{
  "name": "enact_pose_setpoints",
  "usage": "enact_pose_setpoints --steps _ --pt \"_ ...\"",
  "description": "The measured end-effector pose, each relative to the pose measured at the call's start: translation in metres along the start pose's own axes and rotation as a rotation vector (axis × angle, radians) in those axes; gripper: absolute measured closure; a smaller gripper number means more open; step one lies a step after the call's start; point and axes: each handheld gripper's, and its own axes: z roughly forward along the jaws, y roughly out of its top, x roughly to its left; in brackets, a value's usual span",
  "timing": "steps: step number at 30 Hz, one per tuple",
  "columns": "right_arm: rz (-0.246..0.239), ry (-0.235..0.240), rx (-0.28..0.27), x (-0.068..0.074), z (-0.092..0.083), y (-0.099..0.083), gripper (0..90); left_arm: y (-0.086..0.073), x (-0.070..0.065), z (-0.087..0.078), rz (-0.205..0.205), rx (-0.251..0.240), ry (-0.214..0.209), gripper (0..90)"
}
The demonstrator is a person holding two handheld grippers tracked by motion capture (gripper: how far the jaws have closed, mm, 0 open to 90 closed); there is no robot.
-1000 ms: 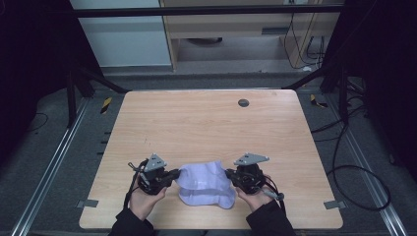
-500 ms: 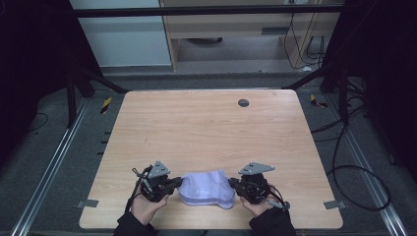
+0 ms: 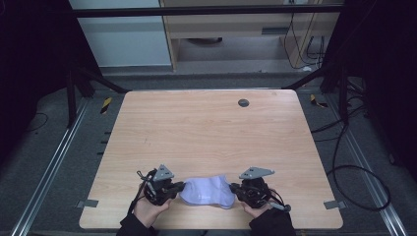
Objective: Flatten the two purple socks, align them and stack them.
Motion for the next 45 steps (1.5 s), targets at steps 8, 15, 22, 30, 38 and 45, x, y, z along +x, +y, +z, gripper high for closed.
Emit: enact_pose_setpoints --steps 8,15,22,30,38,45 --pt "0.001 -0.006 0.035 -0.003 0.008 -0.005 86.7 -0.003 -0.002 0.008 0.013 0.042 0.014 87.0" --pt "-0.001 -0.024 0.062 -0.006 0.016 -0.008 83.5 -0.006 -0.001 0.015 0.013 0.066 0.030 85.4" --pt "-0.021 -0.045 0.013 -0.008 0.012 -0.007 73.0 0.000 -0.001 0.005 0.002 -0.014 0.064 69.6" --pt "-0.052 -0.009 -0.088 -0.004 0.013 0.001 80.1 0.011 -0.014 0.007 0.048 -0.108 0.073 75.7" --pt "-0.085 0.009 -0.021 -0.001 0.040 0.000 86.7 0.004 -0.025 0.038 0.091 0.005 0.048 83.0" --pt "-0.074 -0.007 0.019 -0.007 0.044 -0.005 87.9 0.000 -0.028 0.040 0.110 0.016 0.045 82.8"
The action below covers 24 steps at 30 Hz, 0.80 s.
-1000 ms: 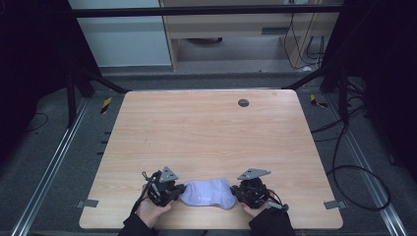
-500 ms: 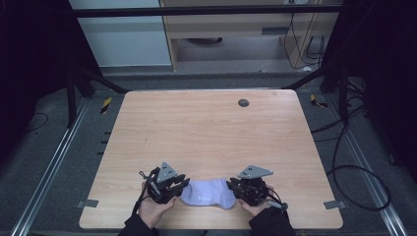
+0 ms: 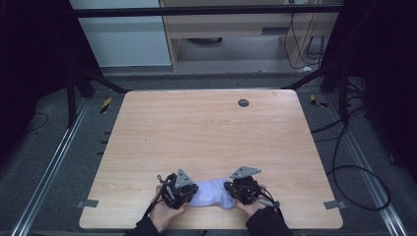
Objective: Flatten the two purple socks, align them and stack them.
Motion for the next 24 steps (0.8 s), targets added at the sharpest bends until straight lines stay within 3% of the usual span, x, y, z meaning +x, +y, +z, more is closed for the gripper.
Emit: enact_pose_setpoints --steps 5,9,10,11,12,13,14,15,17,19,20,22,23,24 --pt "-0.010 0.006 -0.012 0.001 -0.002 0.000 85.0 0.001 0.004 -0.005 -0.014 -0.030 -0.005 79.3" --pt "-0.004 0.005 -0.051 -0.003 -0.008 0.002 80.0 0.004 0.011 -0.015 -0.032 -0.075 0.008 74.1" --pt "0.005 -0.018 -0.082 -0.008 -0.013 0.003 74.5 0.004 0.015 -0.019 -0.043 -0.091 0.016 72.4" --pt "0.005 -0.018 -0.082 -0.008 -0.013 0.003 74.5 0.004 0.020 -0.023 -0.053 -0.103 0.027 72.4" --pt "0.019 -0.044 -0.111 -0.015 -0.018 0.003 68.7 0.003 0.030 -0.029 -0.076 -0.127 0.051 67.6" --pt "0.019 -0.044 -0.111 -0.015 -0.018 0.003 68.7 0.003 0.030 -0.029 -0.076 -0.127 0.051 65.3" --pt "0.035 -0.077 -0.138 -0.023 -0.022 0.003 61.6 0.001 0.042 -0.034 -0.099 -0.147 0.083 62.5" --pt "0.045 -0.096 -0.149 -0.027 -0.024 0.002 56.7 0.001 0.042 -0.034 -0.099 -0.147 0.083 59.9" --pt "0.062 -0.133 -0.163 -0.037 -0.028 0.000 50.8 -0.004 0.062 -0.040 -0.143 -0.168 0.131 54.6" --pt "0.071 -0.147 -0.167 -0.042 -0.029 -0.001 48.2 -0.006 0.068 -0.041 -0.158 -0.171 0.146 49.8" --pt "0.087 -0.175 -0.171 -0.052 -0.032 -0.004 44.9 -0.010 0.079 -0.044 -0.178 -0.171 0.169 47.2" --pt "0.112 -0.194 -0.171 -0.061 -0.035 -0.006 41.8 -0.013 0.088 -0.046 -0.191 -0.167 0.189 43.4" --pt "0.112 -0.194 -0.171 -0.061 -0.035 -0.006 41.8 -0.013 0.088 -0.046 -0.191 -0.167 0.189 41.5" --pt "0.129 -0.217 -0.173 -0.071 -0.038 -0.009 38.6 -0.016 0.097 -0.048 -0.203 -0.169 0.197 39.6"
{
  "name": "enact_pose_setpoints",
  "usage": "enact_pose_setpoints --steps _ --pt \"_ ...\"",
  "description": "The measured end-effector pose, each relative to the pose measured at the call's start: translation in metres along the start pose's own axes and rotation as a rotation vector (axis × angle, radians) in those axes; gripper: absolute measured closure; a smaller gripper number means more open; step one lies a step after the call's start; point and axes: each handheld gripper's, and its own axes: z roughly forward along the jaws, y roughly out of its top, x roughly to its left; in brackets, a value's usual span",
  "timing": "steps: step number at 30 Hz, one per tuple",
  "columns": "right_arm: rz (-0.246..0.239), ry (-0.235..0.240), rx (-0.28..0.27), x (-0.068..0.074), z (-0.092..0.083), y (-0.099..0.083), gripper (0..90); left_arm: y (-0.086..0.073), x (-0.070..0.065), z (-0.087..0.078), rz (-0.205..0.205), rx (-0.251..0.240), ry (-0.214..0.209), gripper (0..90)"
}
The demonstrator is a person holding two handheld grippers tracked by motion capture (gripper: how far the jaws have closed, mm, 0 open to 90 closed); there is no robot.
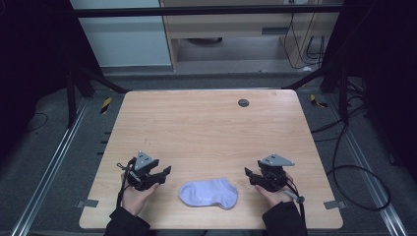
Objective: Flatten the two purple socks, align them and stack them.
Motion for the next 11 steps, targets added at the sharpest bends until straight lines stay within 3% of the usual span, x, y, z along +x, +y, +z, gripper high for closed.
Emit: enact_pose_setpoints --steps 7,11 --pt "0.047 -0.057 -0.002 -0.029 -0.005 -0.006 28.7 -0.005 0.029 -0.002 -0.053 0.004 0.025 32.5" --pt "0.061 -0.081 -0.004 -0.040 -0.007 -0.009 26.1 -0.008 0.038 -0.001 -0.063 0.009 0.042 30.5"
